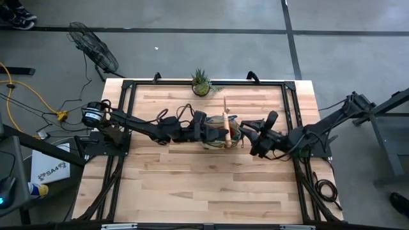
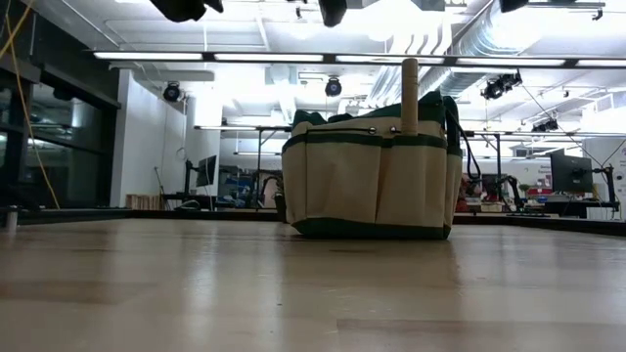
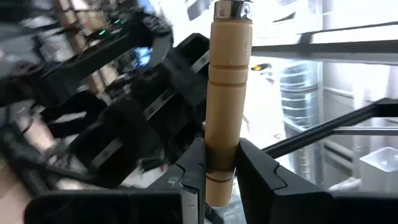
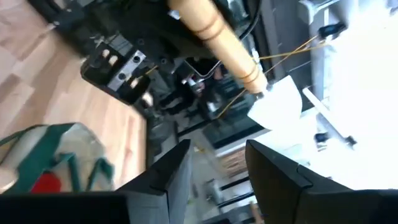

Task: Pick & Place Garden tools in Gardening bag
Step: Put the light brown trowel into the light brown gardening bag

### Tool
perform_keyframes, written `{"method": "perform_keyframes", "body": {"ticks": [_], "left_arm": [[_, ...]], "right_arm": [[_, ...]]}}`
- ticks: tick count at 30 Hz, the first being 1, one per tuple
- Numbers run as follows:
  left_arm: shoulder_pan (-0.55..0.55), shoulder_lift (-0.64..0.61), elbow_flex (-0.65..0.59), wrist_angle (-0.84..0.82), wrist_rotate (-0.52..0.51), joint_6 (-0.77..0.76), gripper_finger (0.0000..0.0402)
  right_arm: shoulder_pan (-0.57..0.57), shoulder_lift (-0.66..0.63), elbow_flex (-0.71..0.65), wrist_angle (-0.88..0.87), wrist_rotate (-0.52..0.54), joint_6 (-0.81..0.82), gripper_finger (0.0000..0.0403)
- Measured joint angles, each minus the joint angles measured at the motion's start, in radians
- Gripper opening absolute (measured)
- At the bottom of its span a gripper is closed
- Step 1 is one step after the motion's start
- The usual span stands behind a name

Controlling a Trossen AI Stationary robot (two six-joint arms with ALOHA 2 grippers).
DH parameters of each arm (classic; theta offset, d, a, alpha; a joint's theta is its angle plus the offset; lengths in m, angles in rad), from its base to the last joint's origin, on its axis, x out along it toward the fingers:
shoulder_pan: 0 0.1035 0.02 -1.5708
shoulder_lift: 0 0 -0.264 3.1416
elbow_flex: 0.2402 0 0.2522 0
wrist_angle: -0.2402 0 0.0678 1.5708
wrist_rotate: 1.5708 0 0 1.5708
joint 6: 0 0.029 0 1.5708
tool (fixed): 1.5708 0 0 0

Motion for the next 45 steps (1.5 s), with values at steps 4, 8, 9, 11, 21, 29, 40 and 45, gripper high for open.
{"method": "perform_keyframes", "body": {"ticks": [4,8,9,11,21,29,40,45], "left_arm": [[0.000,-0.001,0.004,0.023,0.001,0.010,0.0053],[0.000,0.000,0.003,0.019,0.022,0.007,0.0053],[0.000,-0.001,0.003,0.019,0.025,0.006,0.0053],[0.000,-0.001,0.003,0.017,0.039,0.001,0.0053],[0.000,0.000,0.003,0.024,0.137,-0.052,0.0053],[0.000,-0.001,0.003,0.018,0.171,-0.074,0.0053],[0.000,-0.001,0.003,0.013,0.167,-0.078,0.0053],[0.000,-0.001,0.003,-0.006,0.156,-0.078,0.0053]], "right_arm": [[-0.006,0.044,0.000,0.148,0.002,-0.126,0.0144],[-0.022,0.073,0.000,0.284,-0.002,-0.207,0.0144],[-0.026,0.078,0.000,0.309,-0.005,-0.226,0.0144],[-0.032,0.086,0.001,0.330,-0.009,-0.260,0.0144],[-0.008,0.140,0.011,0.332,-0.036,-0.452,0.0144],[-0.009,0.179,0.056,0.333,-0.097,-0.524,0.0144],[-0.015,0.179,0.060,0.330,-0.167,-0.538,0.0144],[-0.022,0.179,0.060,0.332,-0.182,-0.536,0.0144]]}}
